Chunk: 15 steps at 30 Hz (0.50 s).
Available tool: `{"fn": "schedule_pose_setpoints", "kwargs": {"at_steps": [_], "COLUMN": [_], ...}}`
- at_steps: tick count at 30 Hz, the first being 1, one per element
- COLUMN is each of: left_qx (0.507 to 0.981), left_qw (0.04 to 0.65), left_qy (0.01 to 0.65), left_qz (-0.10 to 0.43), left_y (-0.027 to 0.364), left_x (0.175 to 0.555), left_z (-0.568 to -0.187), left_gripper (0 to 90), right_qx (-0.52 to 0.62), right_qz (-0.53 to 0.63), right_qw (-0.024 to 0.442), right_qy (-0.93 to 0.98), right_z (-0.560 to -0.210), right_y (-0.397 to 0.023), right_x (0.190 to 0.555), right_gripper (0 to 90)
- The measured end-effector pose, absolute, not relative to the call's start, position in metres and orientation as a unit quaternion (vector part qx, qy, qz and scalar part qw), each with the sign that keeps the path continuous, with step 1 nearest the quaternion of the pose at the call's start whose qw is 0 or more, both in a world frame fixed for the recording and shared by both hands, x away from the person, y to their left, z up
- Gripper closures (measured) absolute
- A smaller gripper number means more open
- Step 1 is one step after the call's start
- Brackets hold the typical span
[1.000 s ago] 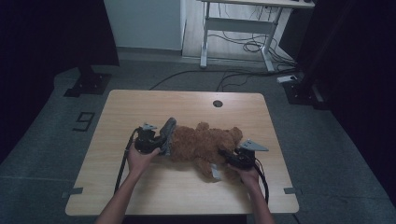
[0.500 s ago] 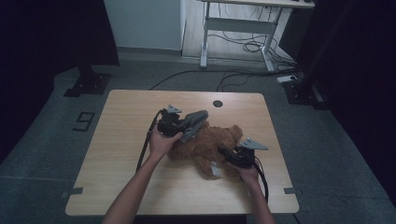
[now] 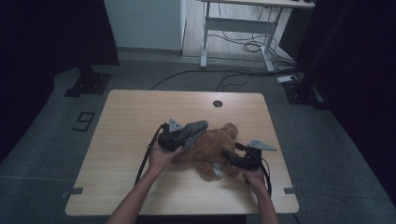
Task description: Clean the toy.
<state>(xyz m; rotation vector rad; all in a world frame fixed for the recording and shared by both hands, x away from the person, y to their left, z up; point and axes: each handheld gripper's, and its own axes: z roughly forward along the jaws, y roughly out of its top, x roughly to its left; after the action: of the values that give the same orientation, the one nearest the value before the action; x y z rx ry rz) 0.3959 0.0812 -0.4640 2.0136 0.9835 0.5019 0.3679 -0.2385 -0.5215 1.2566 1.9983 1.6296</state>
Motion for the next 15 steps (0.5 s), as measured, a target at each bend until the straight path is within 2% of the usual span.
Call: {"fn": "schedule_pose_setpoints", "kwargs": {"at_steps": [8, 13, 15], "left_qx": [0.799, 0.795, 0.795], "left_qw": [0.422, 0.438, 0.442], "left_qy": [0.378, 0.368, 0.367], "left_qz": [0.203, 0.201, 0.198], "left_y": [0.084, 0.089, 0.091], "left_x": [0.374, 0.356, 0.353], "left_z": [-0.468, -0.473, -0.473], "left_gripper": [73.7, 73.9, 73.9], "right_qx": [0.438, 0.443, 0.442], "right_qz": [0.582, 0.536, 0.520], "right_qw": [0.138, 0.112, 0.097], "right_qy": [0.672, 0.710, 0.725], "right_z": [-0.486, -0.489, -0.496], "right_y": [-0.248, -0.231, -0.223], "right_x": [0.367, 0.388, 0.390], "right_gripper": [12.5, 10.6, 7.3]}}
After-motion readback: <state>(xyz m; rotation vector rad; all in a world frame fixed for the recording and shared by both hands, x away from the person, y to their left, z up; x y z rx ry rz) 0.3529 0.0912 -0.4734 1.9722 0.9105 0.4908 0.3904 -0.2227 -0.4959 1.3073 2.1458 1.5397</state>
